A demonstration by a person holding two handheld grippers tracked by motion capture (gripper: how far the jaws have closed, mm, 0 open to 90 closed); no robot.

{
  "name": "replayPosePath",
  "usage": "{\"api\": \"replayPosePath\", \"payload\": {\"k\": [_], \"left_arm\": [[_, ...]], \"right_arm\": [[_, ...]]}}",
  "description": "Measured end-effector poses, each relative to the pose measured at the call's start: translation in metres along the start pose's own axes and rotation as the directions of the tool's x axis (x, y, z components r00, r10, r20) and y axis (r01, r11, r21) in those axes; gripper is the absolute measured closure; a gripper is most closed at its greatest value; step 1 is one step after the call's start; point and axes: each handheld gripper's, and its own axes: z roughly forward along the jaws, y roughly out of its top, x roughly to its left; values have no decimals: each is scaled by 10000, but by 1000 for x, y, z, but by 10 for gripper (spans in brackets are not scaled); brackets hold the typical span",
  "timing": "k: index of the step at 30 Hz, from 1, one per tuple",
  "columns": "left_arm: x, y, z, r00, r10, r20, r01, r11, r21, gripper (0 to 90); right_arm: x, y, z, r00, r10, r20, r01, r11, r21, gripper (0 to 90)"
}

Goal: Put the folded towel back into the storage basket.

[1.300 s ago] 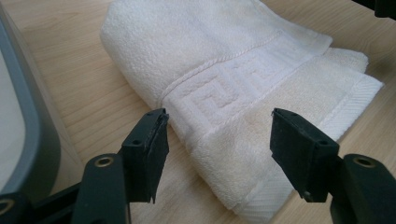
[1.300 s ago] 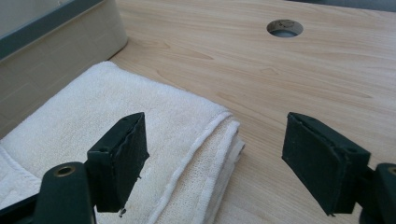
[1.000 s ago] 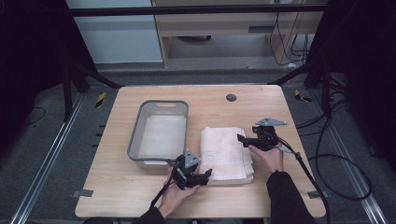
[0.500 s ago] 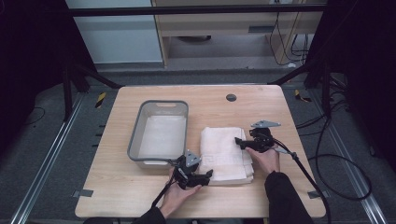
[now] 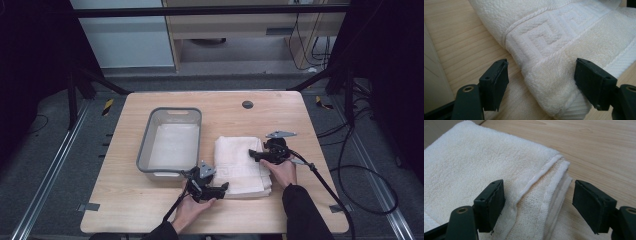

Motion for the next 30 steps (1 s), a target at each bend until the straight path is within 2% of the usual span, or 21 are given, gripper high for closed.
{"api": "replayPosePath", "payload": {"k": [5,10,15,23,30], "left_arm": [[1,0,2,9999,-137,83,136,9998,136,274],[0,0,4,9998,-132,122,130,9997,202,291],[1,1,6,9990,-327,291,317,9990,330,294],[2,1,9,9968,-362,719,335,9987,385,353],[5,3,11,9907,-704,1166,634,9960,624,411]], "right_arm": [[0,-1,3,10000,25,-5,-25,9999,127,259],[-1,-2,6,9993,312,-201,-306,9991,306,284],[-3,-3,7,9967,698,-422,-678,9966,467,306],[-4,-4,9,9887,1220,-868,-1164,9910,666,409],[-5,-3,9,9792,1624,-1216,-1529,9847,834,512]]}}
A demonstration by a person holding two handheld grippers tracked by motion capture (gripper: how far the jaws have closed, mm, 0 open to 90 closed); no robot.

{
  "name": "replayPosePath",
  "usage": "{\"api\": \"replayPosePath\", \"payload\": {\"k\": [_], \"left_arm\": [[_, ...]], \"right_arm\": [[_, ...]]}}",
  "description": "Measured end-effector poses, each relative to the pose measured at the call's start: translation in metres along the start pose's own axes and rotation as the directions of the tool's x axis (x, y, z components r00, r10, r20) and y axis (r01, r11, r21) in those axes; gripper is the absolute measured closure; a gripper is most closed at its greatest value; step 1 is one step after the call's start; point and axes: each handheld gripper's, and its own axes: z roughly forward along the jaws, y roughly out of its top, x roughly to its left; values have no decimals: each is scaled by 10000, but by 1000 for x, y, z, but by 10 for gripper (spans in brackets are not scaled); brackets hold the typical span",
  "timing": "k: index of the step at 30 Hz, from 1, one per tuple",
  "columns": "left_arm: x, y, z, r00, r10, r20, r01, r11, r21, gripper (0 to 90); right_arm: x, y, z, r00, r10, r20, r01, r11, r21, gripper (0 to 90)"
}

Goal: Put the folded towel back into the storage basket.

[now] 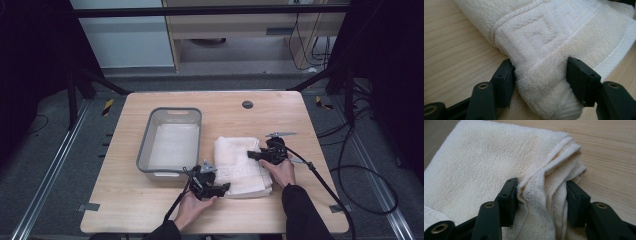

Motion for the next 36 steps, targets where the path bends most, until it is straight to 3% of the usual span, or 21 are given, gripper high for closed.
{"api": "replayPosePath", "payload": {"k": [7,12,18,25,36], "left_arm": [[-1,0,0,9998,-72,188,73,10000,-22,497],[-5,-1,-2,9999,26,158,-23,9999,-134,582],[-3,-1,-5,9992,-180,362,187,9996,-195,666],[-5,0,-11,9984,-131,543,151,9992,-382,701],[-11,7,-29,9974,264,673,-195,9947,-1011,706]], "right_arm": [[0,1,0,9993,195,-321,-194,9998,43,617],[1,1,-1,9990,203,-408,-203,9998,-2,653],[3,2,-5,9992,22,-406,-28,9999,-144,674],[5,5,-13,9989,-56,-464,42,9996,-288,679],[14,11,-40,9976,-217,-656,145,9940,-1083,680]]}}
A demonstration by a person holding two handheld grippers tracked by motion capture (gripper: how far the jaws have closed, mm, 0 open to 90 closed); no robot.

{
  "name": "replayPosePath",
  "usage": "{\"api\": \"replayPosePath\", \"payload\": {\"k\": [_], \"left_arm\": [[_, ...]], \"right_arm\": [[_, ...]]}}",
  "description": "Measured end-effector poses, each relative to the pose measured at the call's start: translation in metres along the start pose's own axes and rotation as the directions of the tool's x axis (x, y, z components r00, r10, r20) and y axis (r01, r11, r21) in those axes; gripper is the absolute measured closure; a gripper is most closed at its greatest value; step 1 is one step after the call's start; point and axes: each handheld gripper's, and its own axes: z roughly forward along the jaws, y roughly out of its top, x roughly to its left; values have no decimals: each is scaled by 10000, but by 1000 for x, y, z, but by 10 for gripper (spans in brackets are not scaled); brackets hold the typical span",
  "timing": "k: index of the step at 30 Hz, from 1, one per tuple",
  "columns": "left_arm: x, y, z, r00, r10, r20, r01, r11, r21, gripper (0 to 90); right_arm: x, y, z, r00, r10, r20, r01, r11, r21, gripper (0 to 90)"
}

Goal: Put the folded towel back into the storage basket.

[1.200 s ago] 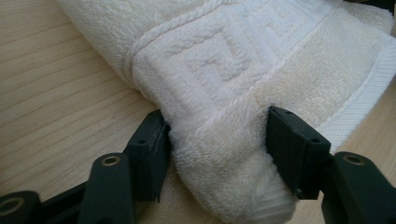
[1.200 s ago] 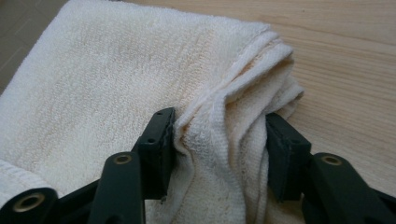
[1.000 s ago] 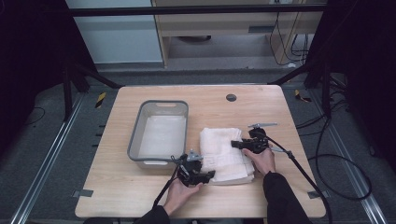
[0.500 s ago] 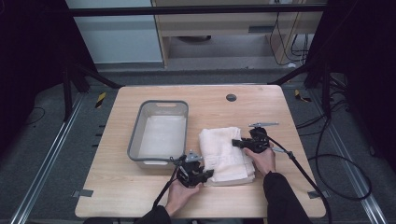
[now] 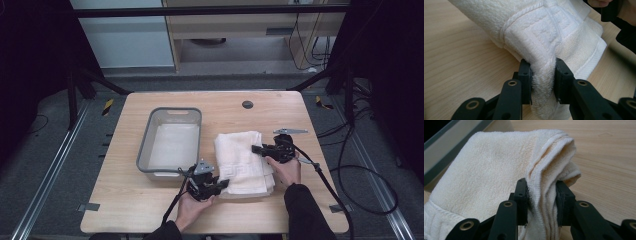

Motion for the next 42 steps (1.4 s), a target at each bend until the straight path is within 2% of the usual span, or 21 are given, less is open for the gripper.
{"api": "replayPosePath", "payload": {"k": [15,42], "left_arm": [[-8,15,-23,9992,396,-22,-397,9967,-708,706],[-11,33,-52,9973,729,-95,-735,9878,-1376,707]], "right_arm": [[17,15,-26,9993,-356,-112,344,9952,-915,680],[41,35,-43,9957,-931,-25,912,9801,-1765,679]]}}
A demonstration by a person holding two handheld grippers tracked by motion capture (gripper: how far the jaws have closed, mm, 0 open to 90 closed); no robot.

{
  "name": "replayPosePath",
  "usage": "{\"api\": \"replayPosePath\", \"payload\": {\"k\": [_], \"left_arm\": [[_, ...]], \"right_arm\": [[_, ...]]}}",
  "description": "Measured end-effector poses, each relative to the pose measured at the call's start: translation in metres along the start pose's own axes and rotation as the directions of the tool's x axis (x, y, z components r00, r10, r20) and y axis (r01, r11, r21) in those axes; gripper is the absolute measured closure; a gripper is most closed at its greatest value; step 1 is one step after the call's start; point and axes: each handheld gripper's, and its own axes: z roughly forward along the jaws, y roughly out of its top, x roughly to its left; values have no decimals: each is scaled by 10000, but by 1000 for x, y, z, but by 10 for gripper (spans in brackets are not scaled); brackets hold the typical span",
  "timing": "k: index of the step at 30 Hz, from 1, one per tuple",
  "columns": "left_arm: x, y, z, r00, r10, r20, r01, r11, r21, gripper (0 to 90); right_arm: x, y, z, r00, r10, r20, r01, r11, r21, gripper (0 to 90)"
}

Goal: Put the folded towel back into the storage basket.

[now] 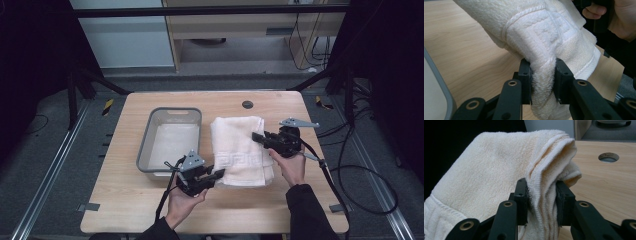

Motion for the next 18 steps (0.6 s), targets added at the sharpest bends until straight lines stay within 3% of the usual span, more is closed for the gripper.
{"api": "replayPosePath", "payload": {"k": [18], "left_arm": [[2,12,-15,9996,243,-106,-246,9991,-342,707]], "right_arm": [[12,17,-3,9995,-317,27,318,9989,-342,679]]}}
